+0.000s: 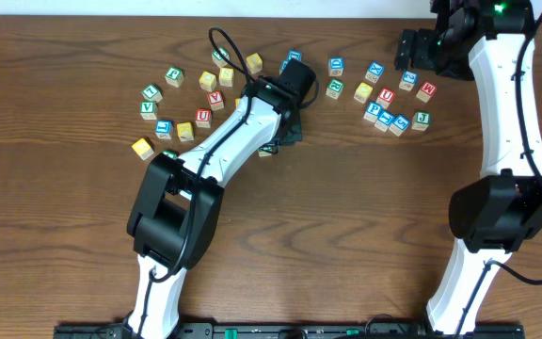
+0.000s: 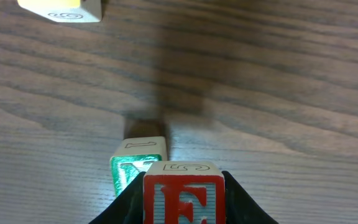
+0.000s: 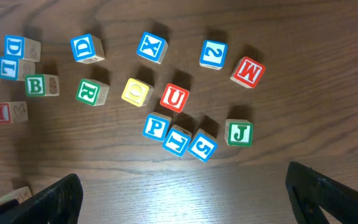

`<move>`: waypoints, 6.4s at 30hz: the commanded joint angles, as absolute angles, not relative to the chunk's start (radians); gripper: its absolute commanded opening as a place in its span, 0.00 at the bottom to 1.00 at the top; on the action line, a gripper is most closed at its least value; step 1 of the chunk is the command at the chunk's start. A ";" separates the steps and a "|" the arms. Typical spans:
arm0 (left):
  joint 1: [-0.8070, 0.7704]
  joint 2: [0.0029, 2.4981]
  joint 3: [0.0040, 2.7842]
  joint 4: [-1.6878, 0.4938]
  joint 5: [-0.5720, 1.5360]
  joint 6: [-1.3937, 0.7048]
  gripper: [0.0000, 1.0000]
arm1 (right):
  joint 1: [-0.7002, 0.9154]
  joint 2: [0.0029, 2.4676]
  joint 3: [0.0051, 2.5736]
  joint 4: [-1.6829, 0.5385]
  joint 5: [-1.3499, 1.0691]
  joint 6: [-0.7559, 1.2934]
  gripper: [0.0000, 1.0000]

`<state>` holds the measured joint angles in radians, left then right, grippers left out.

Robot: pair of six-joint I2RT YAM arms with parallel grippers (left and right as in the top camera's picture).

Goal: Spell out NEURIPS

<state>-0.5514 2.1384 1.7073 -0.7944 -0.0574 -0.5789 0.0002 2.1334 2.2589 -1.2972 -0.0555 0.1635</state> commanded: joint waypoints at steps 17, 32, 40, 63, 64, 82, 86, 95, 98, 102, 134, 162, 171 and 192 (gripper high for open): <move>-0.579 2.205 1.705 -0.781 -0.055 -0.653 0.27 | 0.004 2.132 2.275 -1.309 -0.062 0.148 0.99; -0.580 2.241 1.705 -0.783 -0.056 -0.653 0.39 | 0.009 2.132 2.275 -1.318 -0.062 0.148 0.99; -0.580 2.241 1.705 -0.779 -0.056 -0.653 0.43 | 0.009 2.132 2.275 -1.318 -0.062 0.148 0.99; -0.579 1.964 1.745 -0.768 -0.125 -0.489 0.43 | 0.015 2.132 2.275 -1.321 -0.063 0.149 0.99; -0.579 1.952 1.745 -0.766 -0.135 -0.484 0.43 | 0.015 2.132 2.275 -1.321 -0.065 0.149 0.99; -0.447 1.831 1.745 -0.750 -0.154 -0.326 0.43 | 0.043 2.132 2.275 -1.325 -0.089 0.148 0.99; -0.416 1.831 1.745 -0.752 -0.154 -0.303 0.43 | 0.052 2.132 2.275 -1.325 -0.089 0.148 0.99; -0.341 1.831 1.745 -0.773 -0.154 -0.303 0.43 | 0.086 2.132 2.275 -1.315 -0.089 0.149 0.98; -0.314 1.831 1.745 -0.783 -0.154 -0.303 0.43 | 0.104 2.133 2.271 -1.299 -0.089 0.150 0.97; -0.280 1.831 1.741 -0.808 -0.154 -0.294 0.43 | 0.140 2.135 2.262 -1.280 -0.088 0.149 0.97; -0.176 2.103 1.666 -0.757 -0.129 -0.072 0.52 | 0.174 2.135 2.240 -1.276 -0.076 0.148 0.98; -0.168 2.218 1.665 -0.638 -0.038 -0.031 0.52 | 0.174 2.135 2.234 -1.276 -0.059 0.149 0.98; -0.169 2.213 1.666 -0.641 -0.037 -0.089 0.38 | 0.175 2.135 2.234 -1.275 -0.057 0.149 0.98; -0.208 2.042 1.667 -0.680 0.012 -0.149 0.27 | 0.169 2.135 2.234 -1.279 -0.038 0.149 0.99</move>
